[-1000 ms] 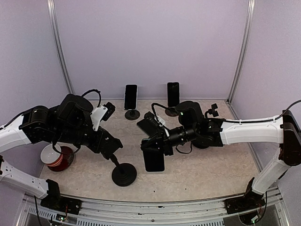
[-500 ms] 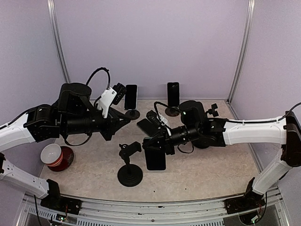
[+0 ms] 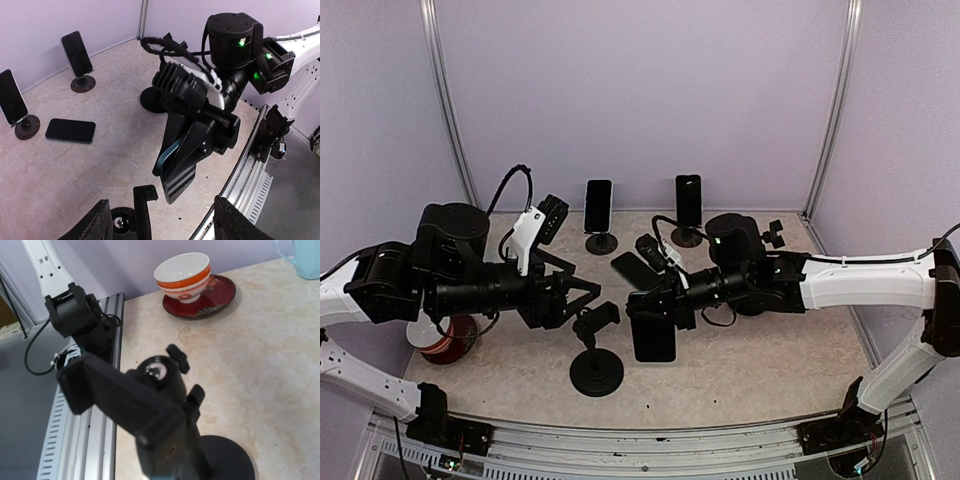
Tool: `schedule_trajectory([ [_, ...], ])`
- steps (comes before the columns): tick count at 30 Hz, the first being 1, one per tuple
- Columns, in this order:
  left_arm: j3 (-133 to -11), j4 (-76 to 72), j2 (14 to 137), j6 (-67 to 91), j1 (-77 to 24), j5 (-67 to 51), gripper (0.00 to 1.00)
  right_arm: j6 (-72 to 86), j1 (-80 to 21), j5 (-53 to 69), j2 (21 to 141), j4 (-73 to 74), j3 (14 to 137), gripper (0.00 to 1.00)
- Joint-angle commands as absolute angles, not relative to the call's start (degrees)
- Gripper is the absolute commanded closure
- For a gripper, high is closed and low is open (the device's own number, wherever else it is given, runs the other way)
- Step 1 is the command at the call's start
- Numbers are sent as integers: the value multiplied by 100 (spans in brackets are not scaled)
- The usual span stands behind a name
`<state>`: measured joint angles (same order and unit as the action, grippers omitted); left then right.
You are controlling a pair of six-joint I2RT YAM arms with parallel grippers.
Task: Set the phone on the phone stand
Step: Pick up the phone stand from the center of the board.
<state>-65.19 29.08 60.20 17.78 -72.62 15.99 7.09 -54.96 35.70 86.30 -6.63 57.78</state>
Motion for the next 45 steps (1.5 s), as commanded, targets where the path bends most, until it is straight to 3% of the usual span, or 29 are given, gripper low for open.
schedule_trajectory([
  [1, -6133, 3244, 5815, 2611, -7371, 1982, 33, 738, -5467, 3603, 8531, -809, 5854, 100],
  [10, -5911, 3782, 5796, 3317, -7509, 2077, 34, 750, -5467, 3552, 8528, -730, 5930, 100],
  [26, -5339, 3349, 5615, 3564, -7666, 1849, 38, 756, -5469, 3522, 8630, -703, 5990, 100],
  [38, -5172, 2844, 5788, 3361, -7661, 1930, 45, 764, -5470, 3507, 8590, -731, 5944, 100],
  [45, -5116, 2684, 5934, 3322, -7654, 1877, 54, 776, -5471, 3498, 8554, -732, 5922, 100],
])
